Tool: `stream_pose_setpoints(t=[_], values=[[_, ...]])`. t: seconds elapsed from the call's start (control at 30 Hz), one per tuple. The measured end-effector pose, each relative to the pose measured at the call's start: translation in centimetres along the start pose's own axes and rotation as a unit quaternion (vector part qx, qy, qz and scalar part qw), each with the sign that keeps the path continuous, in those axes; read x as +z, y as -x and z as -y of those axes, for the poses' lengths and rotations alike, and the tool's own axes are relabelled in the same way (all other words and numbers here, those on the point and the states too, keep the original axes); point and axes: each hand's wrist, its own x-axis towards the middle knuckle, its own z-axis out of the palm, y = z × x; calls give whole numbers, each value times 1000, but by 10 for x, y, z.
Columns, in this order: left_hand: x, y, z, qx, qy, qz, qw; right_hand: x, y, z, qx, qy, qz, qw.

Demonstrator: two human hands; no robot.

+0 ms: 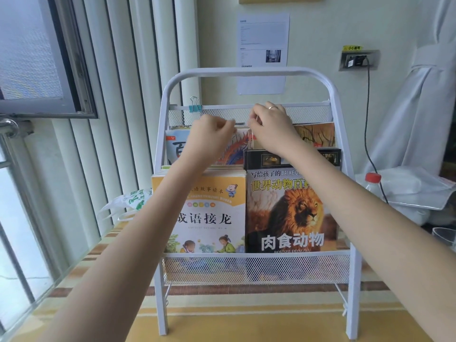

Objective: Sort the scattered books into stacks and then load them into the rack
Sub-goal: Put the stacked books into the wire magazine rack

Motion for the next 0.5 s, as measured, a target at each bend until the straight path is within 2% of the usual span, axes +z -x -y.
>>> stream_pose_setpoints(t=[0.07,0.13,0.2,0.27,0.37,0.5], values=[[-17,-2,4,-12,13,-61,998,1,-1,-2,10,-45,-15,999],[-40,0,14,-22,-70,-107,991,0,-1,-2,13,-84,-40,996],[-59,4,27,-39,-209,-75,974,-1,1,2,-2,-92,-55,994],[-64,8,40,-23,-291,-13,956,0,2,11,-40,-75,-30,996],[-59,15,51,19,-360,43,932,5,2,23,-79,-27,27,996],[-65,13,56,58,-421,53,904,3,1,25,-93,22,28,995]])
